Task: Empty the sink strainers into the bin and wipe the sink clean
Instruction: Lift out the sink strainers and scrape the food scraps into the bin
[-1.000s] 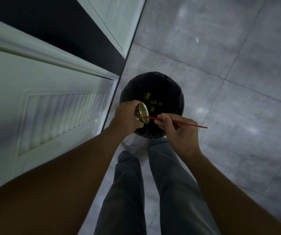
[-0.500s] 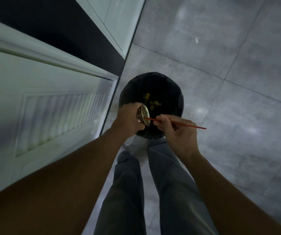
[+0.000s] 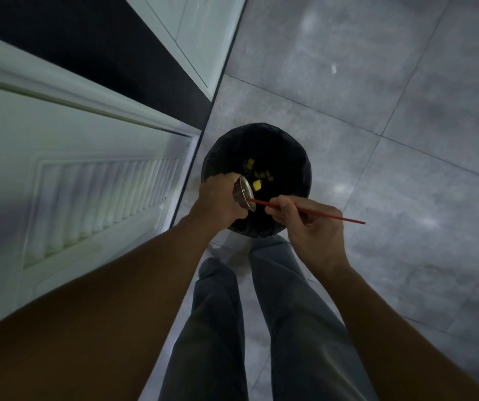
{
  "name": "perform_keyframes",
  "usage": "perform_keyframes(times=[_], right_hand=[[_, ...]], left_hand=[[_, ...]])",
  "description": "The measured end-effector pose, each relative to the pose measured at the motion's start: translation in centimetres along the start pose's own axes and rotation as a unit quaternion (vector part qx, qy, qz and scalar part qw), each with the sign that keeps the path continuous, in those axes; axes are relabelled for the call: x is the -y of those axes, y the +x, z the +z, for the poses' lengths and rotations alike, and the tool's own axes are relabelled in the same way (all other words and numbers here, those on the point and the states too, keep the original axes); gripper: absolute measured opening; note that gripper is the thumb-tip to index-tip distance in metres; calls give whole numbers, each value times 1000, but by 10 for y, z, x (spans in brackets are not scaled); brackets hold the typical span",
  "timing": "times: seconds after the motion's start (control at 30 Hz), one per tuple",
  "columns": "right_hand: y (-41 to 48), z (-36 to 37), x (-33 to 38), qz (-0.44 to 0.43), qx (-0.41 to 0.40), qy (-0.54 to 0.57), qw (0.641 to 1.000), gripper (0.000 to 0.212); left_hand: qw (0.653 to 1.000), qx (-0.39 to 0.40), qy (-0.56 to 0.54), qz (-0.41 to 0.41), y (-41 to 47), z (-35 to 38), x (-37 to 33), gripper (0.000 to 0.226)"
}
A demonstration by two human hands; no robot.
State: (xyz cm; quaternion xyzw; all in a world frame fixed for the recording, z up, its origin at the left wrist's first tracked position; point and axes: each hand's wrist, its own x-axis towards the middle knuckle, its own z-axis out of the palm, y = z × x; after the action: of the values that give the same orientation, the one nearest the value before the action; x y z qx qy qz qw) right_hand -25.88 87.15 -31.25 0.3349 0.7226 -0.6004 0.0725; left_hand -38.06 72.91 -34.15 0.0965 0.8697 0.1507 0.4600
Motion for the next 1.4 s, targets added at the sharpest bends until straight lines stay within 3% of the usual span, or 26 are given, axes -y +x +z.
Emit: perform_keyframes(times=[0.13,0.5,0.73,1.1,1.4], right_hand=[[6,5,-2,27,0,-9,1000,12],[6,-9,0,52,-43,44,997,25],[7,-4,3,39,-11,15,999,24],[6,-9,3,49,-47,62,996,27],[15,3,8,27,-16,49,998,22]], left_hand=[[1000,5,-11,13,1,0,-3,72],[994,33,-100,12,9,-10,4,78],[996,31,-80,16,12,-6,5,80],[995,36,-94,14,16,-20,11,80],[997,38,-69,28,16,-14,3,77]])
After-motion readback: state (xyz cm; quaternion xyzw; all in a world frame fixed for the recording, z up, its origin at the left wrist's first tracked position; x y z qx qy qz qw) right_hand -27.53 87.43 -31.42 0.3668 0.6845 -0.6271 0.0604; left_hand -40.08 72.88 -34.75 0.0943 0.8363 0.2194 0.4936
